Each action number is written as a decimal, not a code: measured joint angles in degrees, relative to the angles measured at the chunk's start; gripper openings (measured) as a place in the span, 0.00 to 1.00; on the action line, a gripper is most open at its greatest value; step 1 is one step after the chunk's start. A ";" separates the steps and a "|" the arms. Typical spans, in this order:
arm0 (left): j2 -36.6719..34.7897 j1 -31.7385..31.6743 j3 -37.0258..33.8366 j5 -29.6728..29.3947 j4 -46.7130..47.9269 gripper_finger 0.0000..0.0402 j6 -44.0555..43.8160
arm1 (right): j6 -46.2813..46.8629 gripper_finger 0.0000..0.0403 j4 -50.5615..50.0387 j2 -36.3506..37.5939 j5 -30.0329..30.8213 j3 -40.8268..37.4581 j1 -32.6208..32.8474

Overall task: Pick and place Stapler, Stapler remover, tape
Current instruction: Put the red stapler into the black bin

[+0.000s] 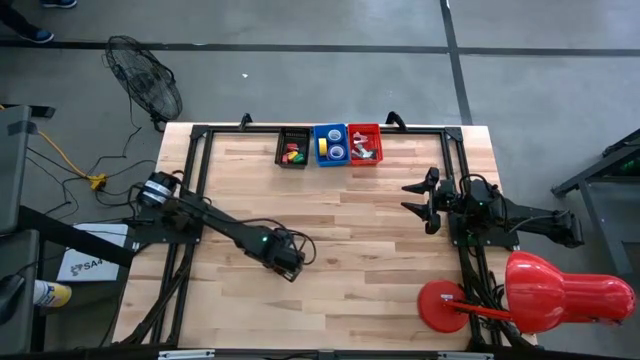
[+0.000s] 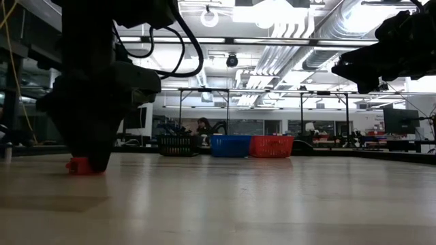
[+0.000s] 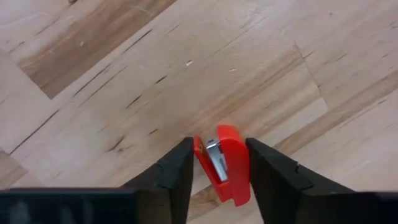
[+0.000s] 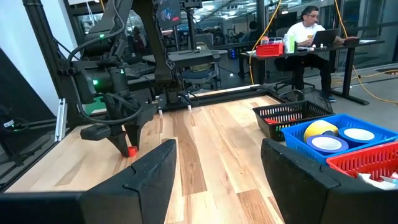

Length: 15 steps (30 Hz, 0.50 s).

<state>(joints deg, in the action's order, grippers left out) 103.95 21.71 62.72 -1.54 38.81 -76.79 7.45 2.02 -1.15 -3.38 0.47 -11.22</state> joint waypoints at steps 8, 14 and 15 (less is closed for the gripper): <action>0.29 0.02 1.75 -0.05 0.31 0.17 0.28 | 0.00 0.56 -0.02 0.00 0.00 0.00 -0.01; -0.19 -2.87 4.92 -1.80 0.85 0.14 3.83 | 0.01 0.56 -0.04 0.00 0.00 0.00 0.00; -0.20 -3.92 5.75 -2.28 0.84 0.15 5.10 | 0.00 0.56 -0.04 0.00 -0.02 0.00 0.01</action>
<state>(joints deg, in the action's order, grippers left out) 103.74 17.80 68.47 -3.82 39.65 -71.70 7.45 1.98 -1.15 -3.40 0.47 -11.21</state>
